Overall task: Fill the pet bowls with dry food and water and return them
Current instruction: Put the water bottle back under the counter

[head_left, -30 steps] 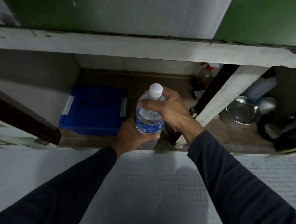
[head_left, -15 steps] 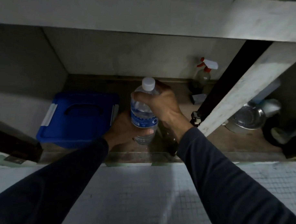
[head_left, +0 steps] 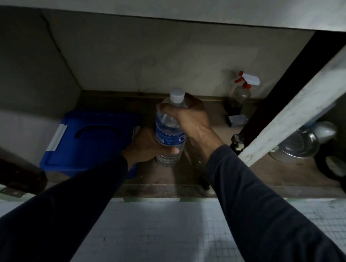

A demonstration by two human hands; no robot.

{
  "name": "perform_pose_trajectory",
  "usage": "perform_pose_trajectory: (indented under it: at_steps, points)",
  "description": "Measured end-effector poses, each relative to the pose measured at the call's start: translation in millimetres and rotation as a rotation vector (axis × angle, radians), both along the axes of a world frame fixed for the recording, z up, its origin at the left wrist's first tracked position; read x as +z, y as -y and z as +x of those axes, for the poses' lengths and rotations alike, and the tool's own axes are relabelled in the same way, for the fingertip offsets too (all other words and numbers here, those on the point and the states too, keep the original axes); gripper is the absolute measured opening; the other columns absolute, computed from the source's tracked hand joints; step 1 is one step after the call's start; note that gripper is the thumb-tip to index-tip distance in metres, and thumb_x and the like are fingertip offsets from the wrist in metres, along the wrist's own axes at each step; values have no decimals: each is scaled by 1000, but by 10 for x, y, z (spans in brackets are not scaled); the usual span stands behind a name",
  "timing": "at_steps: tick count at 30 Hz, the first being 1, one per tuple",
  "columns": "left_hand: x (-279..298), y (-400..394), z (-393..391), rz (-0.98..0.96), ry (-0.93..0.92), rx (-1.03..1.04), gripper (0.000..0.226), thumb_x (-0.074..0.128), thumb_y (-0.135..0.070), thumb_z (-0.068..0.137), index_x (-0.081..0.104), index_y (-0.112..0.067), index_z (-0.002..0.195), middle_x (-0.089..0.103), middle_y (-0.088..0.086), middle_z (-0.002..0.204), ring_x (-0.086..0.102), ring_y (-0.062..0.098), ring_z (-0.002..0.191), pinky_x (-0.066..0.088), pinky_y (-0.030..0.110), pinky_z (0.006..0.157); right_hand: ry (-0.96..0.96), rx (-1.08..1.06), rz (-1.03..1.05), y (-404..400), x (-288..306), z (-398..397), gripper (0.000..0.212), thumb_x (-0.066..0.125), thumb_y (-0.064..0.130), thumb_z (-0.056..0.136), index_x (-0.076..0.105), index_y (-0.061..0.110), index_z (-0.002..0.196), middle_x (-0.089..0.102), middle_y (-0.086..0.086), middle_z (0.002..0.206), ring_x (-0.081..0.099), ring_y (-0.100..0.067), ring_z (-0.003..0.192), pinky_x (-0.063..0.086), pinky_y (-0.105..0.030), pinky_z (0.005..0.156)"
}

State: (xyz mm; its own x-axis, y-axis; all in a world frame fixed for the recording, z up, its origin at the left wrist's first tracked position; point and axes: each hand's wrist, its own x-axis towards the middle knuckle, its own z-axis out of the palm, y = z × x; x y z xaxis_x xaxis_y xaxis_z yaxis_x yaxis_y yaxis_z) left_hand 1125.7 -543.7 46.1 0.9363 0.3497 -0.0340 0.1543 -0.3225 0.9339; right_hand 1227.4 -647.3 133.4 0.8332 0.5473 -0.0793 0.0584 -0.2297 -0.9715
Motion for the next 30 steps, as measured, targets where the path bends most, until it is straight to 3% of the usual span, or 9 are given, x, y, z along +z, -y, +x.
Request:
perform_pose_trajectory:
  at_steps: [4,7,10,12,14,17,22,25,30]
  points:
    - [-62,-8,21,4,-26,-3,75,89,-68,49,48,-82,110,57,-52,117,55,-24,113,44,-1,87,-22,9,-6,-11,-62,40,51,83,62,43,66,33,81,66,35,70,64,12,66,44,-5,46]
    - [-69,-12,25,3,-43,-19,73,90,-67,47,51,-81,106,59,-52,113,55,-26,109,42,-5,82,-31,33,-21,11,-111,62,39,89,53,56,63,35,80,64,39,70,62,16,66,43,-4,46]
    - [-66,-27,30,14,-60,-17,80,95,-48,54,46,-85,105,56,-55,113,53,-28,109,44,2,86,-32,65,-72,19,-162,79,41,89,53,61,62,37,88,68,30,76,65,9,71,46,-7,50]
    - [-71,-43,37,21,-63,-16,90,97,-30,62,42,-88,105,53,-58,113,51,-31,109,44,4,88,-72,57,-92,20,-196,88,56,89,56,56,66,34,102,71,18,93,67,-1,81,50,-16,61]
    - [-61,-44,32,23,-57,-15,91,96,-32,62,41,-88,108,52,-58,115,50,-31,110,44,-2,83,-113,62,-106,16,-202,96,69,89,60,51,66,31,110,71,11,102,67,-7,86,52,-20,65]
    - [-52,-20,31,12,-48,1,87,94,-44,55,40,-85,111,52,-56,118,49,-30,113,40,-6,83,-91,79,-109,21,-181,94,59,87,62,49,64,38,97,69,18,93,67,-3,81,50,-15,59]
    - [-7,22,22,-6,-31,-2,86,92,-51,53,40,-86,111,52,-56,119,49,-30,113,39,-6,84,-111,77,-114,53,-175,81,66,84,68,38,61,39,92,66,21,87,65,4,74,48,-11,55]
    - [-10,20,21,14,-43,-3,91,94,-45,56,37,-87,112,48,-59,119,46,-32,113,39,-6,85,-126,89,-127,55,-192,99,70,86,67,40,63,34,98,68,16,94,66,-2,83,52,-17,63]
    - [-56,-15,12,40,-66,-12,87,94,-43,57,40,-83,113,49,-59,117,46,-32,112,38,-7,84,-141,78,-149,82,-206,91,64,86,69,37,60,37,86,66,19,86,66,-1,78,51,-17,61]
